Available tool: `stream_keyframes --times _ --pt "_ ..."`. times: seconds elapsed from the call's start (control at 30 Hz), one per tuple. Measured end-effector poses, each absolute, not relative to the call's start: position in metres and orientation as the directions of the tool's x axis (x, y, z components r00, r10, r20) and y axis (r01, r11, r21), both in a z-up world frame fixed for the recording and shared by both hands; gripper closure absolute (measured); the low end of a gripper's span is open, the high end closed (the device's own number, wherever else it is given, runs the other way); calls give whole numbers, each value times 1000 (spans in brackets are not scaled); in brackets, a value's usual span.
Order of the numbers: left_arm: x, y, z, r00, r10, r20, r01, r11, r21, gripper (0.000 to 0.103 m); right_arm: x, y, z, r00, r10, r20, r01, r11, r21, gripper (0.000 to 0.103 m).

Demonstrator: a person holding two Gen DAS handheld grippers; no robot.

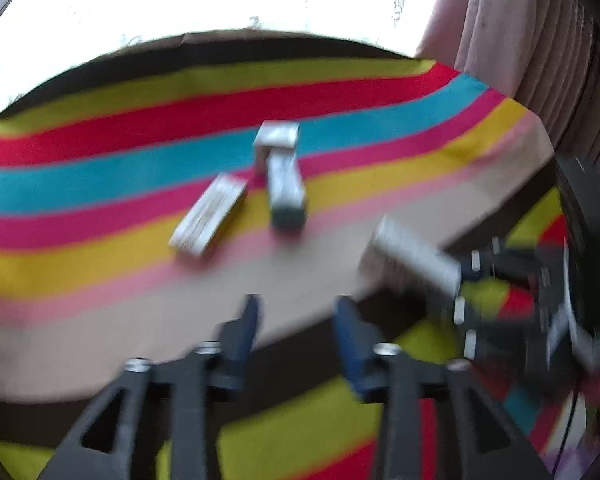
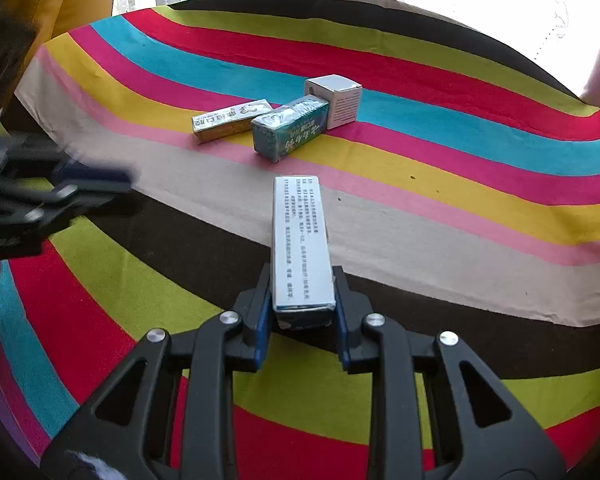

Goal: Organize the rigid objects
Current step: 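Grasp the white-and-blue breath-freshener box with the left gripper while the right gripper holds its box, then carry both held boxes over the cardboard box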

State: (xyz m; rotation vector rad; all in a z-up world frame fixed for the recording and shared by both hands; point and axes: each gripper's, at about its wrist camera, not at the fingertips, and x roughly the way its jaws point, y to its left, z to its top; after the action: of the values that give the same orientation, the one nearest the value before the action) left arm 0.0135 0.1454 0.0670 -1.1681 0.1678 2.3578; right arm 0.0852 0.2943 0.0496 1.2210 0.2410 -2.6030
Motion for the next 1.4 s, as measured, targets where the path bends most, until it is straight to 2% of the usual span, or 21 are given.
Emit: stream_keyframes --times 0.03,0.17,0.27,0.3,0.33,0.37,0.4,0.53,0.67,0.8,1.0,1.07,1.1,1.13,1.2,1.23,1.27,1.3,1.4 --pt "-1 160 67 -517 382 -766 -478 -871 -112 43 85 294 49 -615 -160 -772 298 -954 -40 73" --pt "-41 188 55 -521 344 -781 -439 -893 -101 43 83 296 49 -611 -170 -773 298 -954 -26 72" --pt "-62 204 39 -545 259 -798 -408 -913 -17 43 82 298 48 -608 -180 -773 298 -954 -13 72" --pt "-62 203 36 -544 253 -800 -409 -913 -10 47 81 298 48 -608 -181 -773 298 -954 -11 72" --pt "-66 204 31 -537 255 -804 -415 -910 -12 56 81 298 48 -608 -183 -773 298 -955 -9 72" --pt "-63 199 30 -546 289 -787 -430 -902 -32 68 81 298 48 -607 -185 -773 298 -955 -6 72" --pt "-62 197 30 -546 293 -785 -436 -899 -33 73 81 298 48 -607 -185 -773 298 -954 -6 72" --pt "-33 181 36 -550 331 -767 -480 -876 -33 73 80 297 47 -606 -188 -773 298 -955 -1 72" --pt "28 149 44 -535 384 -753 -550 -835 -35 73 79 296 47 -608 -183 -773 297 -955 -8 72" --pt "73 110 42 -505 375 -777 -557 -830 -39 73 80 296 47 -608 -182 -772 297 -955 -9 72" --pt "82 87 33 -475 354 -806 -506 -859 -79 70 80 292 46 -613 -169 -772 293 -956 -23 72" --pt "77 91 33 -471 360 -805 -497 -862 -95 59 80 290 46 -615 -162 -772 289 -957 -29 72" --pt "73 96 33 -471 358 -806 -498 -862 -92 49 80 290 46 -615 -161 -772 287 -957 -28 72" --pt "72 99 34 -479 351 -805 -499 -863 -80 46 80 290 46 -615 -161 -772 286 -958 -27 72" --pt "63 109 32 -496 337 -800 -495 -867 -59 46 81 290 46 -615 -162 -772 284 -958 -25 72" --pt "65 108 33 -495 336 -801 -493 -868 -59 48 81 289 46 -615 -162 -772 283 -959 -25 72" --pt "64 111 32 -512 326 -795 -487 -872 -43 55 81 289 46 -615 -161 -772 283 -959 -26 72" --pt "68 110 34 -521 315 -793 -488 -873 -27 71 81 289 46 -615 -161 -772 283 -959 -25 72" --pt "76 111 36 -526 291 -799 -493 -870 7 73 81 287 46 -615 -160 -772 281 -959 -25 72"
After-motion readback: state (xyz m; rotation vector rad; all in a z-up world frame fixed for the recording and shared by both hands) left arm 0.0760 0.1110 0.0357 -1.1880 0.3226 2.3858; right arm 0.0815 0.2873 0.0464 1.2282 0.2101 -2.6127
